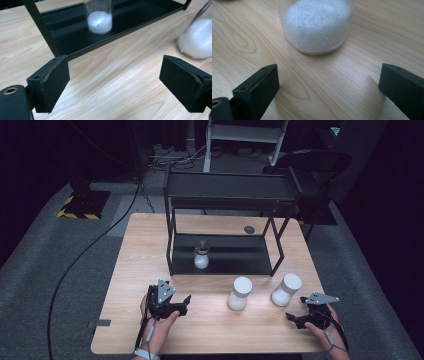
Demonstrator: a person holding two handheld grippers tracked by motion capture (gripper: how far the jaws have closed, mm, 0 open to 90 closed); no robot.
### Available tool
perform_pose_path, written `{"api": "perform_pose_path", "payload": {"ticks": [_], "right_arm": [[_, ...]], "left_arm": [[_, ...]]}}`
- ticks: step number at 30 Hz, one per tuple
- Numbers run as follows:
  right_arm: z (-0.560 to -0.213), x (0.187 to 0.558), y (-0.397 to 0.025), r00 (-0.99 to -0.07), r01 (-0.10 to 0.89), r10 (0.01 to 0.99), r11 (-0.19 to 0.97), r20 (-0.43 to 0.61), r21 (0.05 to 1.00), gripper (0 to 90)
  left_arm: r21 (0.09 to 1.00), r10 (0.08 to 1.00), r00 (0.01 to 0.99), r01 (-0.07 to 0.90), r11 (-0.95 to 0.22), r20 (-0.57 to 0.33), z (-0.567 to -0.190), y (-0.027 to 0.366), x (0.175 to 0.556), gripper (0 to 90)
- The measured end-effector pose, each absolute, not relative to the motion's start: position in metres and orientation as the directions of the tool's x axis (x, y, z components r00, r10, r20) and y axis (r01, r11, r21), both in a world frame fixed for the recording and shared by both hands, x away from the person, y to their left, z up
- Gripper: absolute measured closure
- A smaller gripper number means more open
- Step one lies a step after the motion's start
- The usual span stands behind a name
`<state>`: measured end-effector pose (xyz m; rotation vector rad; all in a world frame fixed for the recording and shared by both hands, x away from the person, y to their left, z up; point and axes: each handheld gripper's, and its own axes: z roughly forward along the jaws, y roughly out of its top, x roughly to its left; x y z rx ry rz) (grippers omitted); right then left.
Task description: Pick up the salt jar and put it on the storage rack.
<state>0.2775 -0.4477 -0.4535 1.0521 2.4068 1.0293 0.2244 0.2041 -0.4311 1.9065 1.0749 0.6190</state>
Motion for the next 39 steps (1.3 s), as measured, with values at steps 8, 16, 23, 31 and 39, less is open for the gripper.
{"api": "perform_pose_path", "payload": {"ticks": [8,16,23,31,39], "right_arm": [[-0.454,0.278,-0.448,-0.678,0.505,0.735,0.47,-0.003,0.724,2.8],[-0.454,0.278,-0.448,-0.678,0.505,0.735,0.469,-0.003,0.724,2.8],[-0.454,0.278,-0.448,-0.678,0.505,0.735,0.469,-0.003,0.724,2.8],[-0.454,0.278,-0.448,-0.678,0.505,0.735,0.469,-0.003,0.724,2.8],[-0.454,0.278,-0.448,-0.678,0.505,0.735,0.469,-0.003,0.724,2.8]], "left_arm": [[0.838,0.866,0.5,0.464,-0.287,0.019,-0.443,0.202,0.224,9.6],[0.818,0.868,0.497,0.499,-0.284,-0.002,-0.451,0.203,0.226,10.9],[0.796,0.866,0.501,0.526,-0.3,-0.005,-0.453,0.204,0.229,10.8],[0.762,0.866,0.5,0.558,-0.328,0.007,-0.453,0.2,0.232,10.7],[0.709,0.874,0.486,0.621,-0.335,-0.013,-0.453,0.199,0.242,9.5]]}}
